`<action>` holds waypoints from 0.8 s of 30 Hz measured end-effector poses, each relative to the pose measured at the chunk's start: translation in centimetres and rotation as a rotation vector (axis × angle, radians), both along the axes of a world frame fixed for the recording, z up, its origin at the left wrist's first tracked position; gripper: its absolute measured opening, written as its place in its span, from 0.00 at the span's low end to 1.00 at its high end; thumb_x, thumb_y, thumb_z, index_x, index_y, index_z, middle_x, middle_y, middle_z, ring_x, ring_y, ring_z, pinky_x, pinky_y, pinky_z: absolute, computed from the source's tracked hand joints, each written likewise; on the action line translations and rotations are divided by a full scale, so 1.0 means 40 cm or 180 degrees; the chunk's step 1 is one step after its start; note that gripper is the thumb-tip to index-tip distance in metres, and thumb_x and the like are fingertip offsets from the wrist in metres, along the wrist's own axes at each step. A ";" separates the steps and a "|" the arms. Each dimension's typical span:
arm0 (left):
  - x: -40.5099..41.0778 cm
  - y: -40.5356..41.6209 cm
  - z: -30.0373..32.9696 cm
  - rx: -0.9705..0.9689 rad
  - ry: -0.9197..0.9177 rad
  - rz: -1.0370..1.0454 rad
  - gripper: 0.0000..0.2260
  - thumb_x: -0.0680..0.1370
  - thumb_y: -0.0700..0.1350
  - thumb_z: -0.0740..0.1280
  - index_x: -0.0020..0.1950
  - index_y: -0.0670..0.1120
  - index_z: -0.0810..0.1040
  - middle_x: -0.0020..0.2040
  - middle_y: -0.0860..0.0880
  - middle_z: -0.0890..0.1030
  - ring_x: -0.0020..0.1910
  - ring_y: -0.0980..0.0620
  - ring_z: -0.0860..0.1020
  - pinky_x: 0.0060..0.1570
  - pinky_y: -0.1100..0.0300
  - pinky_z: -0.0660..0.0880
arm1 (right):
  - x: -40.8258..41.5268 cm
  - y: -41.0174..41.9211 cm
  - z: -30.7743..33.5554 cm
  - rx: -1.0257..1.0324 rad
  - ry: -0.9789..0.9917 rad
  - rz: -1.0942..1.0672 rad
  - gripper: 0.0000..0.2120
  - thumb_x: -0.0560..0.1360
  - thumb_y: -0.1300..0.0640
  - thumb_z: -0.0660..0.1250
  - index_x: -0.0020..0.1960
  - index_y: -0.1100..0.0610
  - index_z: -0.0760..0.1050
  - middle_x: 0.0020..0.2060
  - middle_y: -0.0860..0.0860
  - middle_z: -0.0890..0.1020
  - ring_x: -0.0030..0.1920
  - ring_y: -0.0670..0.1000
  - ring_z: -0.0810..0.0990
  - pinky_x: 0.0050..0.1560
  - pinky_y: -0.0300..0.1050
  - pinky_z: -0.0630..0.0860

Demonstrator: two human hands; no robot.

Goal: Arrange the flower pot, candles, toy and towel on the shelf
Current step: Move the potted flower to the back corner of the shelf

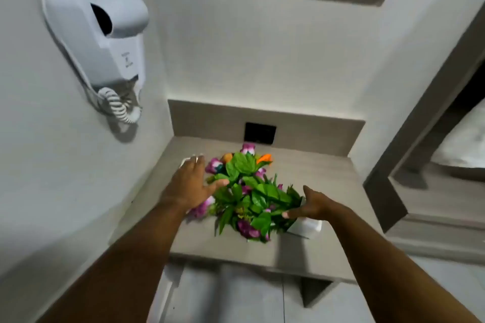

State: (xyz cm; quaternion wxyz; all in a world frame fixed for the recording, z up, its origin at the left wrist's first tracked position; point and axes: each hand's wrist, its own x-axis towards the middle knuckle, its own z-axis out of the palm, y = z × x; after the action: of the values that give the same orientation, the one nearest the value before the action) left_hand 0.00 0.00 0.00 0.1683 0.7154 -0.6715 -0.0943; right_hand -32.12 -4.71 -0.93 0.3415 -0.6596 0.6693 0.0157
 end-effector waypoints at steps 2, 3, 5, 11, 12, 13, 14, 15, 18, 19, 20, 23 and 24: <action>0.012 0.041 -0.073 0.0188 0.0035 0.0110 0.55 0.64 0.80 0.45 0.75 0.39 0.59 0.75 0.36 0.64 0.74 0.40 0.62 0.72 0.46 0.62 | 0.006 0.000 -0.027 -0.0005 0.0451 0.0331 0.53 0.60 0.41 0.80 0.74 0.60 0.58 0.70 0.59 0.70 0.68 0.59 0.71 0.63 0.48 0.71; 0.020 0.068 -0.125 0.0313 0.0068 0.0142 0.55 0.64 0.81 0.45 0.74 0.39 0.61 0.73 0.36 0.66 0.73 0.40 0.64 0.71 0.44 0.63 | 0.002 0.001 -0.051 -0.0114 0.0690 0.0453 0.51 0.59 0.43 0.81 0.72 0.60 0.59 0.68 0.60 0.71 0.65 0.60 0.73 0.61 0.48 0.73; 0.022 0.120 -0.199 0.0446 0.0072 0.0171 0.51 0.68 0.78 0.51 0.71 0.36 0.66 0.69 0.34 0.71 0.71 0.37 0.67 0.69 0.41 0.66 | 0.008 -0.003 -0.083 -0.0385 0.0944 0.0537 0.46 0.61 0.49 0.80 0.70 0.61 0.60 0.64 0.61 0.71 0.62 0.62 0.75 0.57 0.50 0.75; -0.018 0.167 -0.260 0.0281 0.0262 0.0112 0.48 0.70 0.74 0.58 0.71 0.33 0.64 0.68 0.31 0.71 0.69 0.34 0.69 0.66 0.41 0.70 | -0.037 -0.019 -0.111 -0.0703 0.0447 0.0132 0.36 0.58 0.54 0.81 0.60 0.61 0.68 0.57 0.61 0.73 0.54 0.61 0.75 0.46 0.46 0.70; -0.031 0.172 -0.264 0.0332 0.0288 0.0087 0.48 0.70 0.74 0.59 0.71 0.33 0.64 0.69 0.32 0.71 0.69 0.34 0.69 0.66 0.42 0.70 | -0.052 -0.011 -0.114 -0.0774 0.0301 -0.0014 0.36 0.58 0.54 0.81 0.59 0.61 0.68 0.56 0.60 0.74 0.52 0.58 0.74 0.45 0.45 0.68; -0.042 0.172 -0.275 0.0392 0.0283 0.0051 0.48 0.70 0.73 0.58 0.71 0.34 0.64 0.68 0.32 0.71 0.69 0.34 0.69 0.65 0.42 0.70 | -0.068 -0.003 -0.119 -0.0869 0.0147 -0.0158 0.36 0.57 0.54 0.82 0.58 0.61 0.69 0.56 0.60 0.75 0.50 0.56 0.72 0.44 0.45 0.67; -0.054 0.169 -0.282 0.0489 0.0204 -0.0005 0.47 0.71 0.74 0.57 0.71 0.34 0.65 0.68 0.32 0.72 0.68 0.33 0.70 0.64 0.42 0.71 | -0.080 0.007 -0.121 -0.0970 0.0019 -0.0292 0.35 0.57 0.54 0.82 0.58 0.61 0.69 0.55 0.60 0.76 0.49 0.54 0.71 0.44 0.44 0.66; -0.066 0.163 -0.294 0.0586 0.0091 -0.0084 0.47 0.71 0.74 0.54 0.70 0.34 0.67 0.67 0.32 0.72 0.67 0.33 0.71 0.63 0.41 0.72 | -0.092 0.018 -0.125 -0.1077 -0.0103 -0.0427 0.35 0.57 0.55 0.83 0.57 0.62 0.70 0.54 0.58 0.76 0.48 0.54 0.71 0.44 0.45 0.66; -0.097 0.135 -0.327 0.0788 -0.0246 -0.0301 0.46 0.72 0.74 0.47 0.67 0.36 0.71 0.66 0.33 0.74 0.66 0.33 0.73 0.61 0.41 0.73 | -0.106 0.064 -0.136 -0.1285 -0.0502 -0.0960 0.37 0.58 0.55 0.83 0.60 0.62 0.69 0.52 0.54 0.76 0.51 0.57 0.75 0.47 0.47 0.70; -0.107 0.122 -0.338 0.0814 -0.0357 -0.0377 0.46 0.72 0.74 0.46 0.67 0.38 0.72 0.66 0.34 0.74 0.66 0.34 0.72 0.61 0.41 0.72 | -0.110 0.079 -0.146 -0.1284 -0.0675 -0.1190 0.39 0.59 0.55 0.83 0.62 0.61 0.67 0.53 0.54 0.76 0.53 0.58 0.77 0.49 0.50 0.73; -0.120 0.109 -0.347 0.0840 -0.0436 -0.0441 0.45 0.71 0.75 0.45 0.67 0.39 0.72 0.67 0.35 0.74 0.67 0.35 0.72 0.62 0.41 0.71 | -0.112 0.094 -0.160 -0.1260 -0.0844 -0.1427 0.40 0.59 0.54 0.83 0.63 0.59 0.65 0.55 0.54 0.77 0.54 0.59 0.78 0.52 0.53 0.76; -0.152 0.075 -0.374 0.0758 -0.0579 -0.0538 0.44 0.72 0.74 0.44 0.69 0.42 0.71 0.70 0.37 0.72 0.69 0.37 0.70 0.67 0.42 0.66 | -0.104 0.125 -0.197 -0.1293 -0.1324 -0.2014 0.41 0.61 0.56 0.82 0.66 0.55 0.61 0.58 0.55 0.78 0.55 0.59 0.79 0.58 0.56 0.77; -0.163 0.068 -0.381 0.0710 -0.0587 -0.0531 0.43 0.72 0.73 0.44 0.71 0.42 0.70 0.71 0.37 0.71 0.71 0.37 0.68 0.69 0.42 0.62 | -0.097 0.130 -0.203 -0.1304 -0.1463 -0.2184 0.42 0.62 0.58 0.82 0.67 0.56 0.60 0.57 0.55 0.77 0.54 0.58 0.79 0.58 0.54 0.76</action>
State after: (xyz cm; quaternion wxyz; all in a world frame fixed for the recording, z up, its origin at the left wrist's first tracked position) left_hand -6.51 2.72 -15.26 0.0170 0.6770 -0.7266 -0.1159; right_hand -35.98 0.50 -9.05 0.3292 -0.4402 0.7451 -0.3776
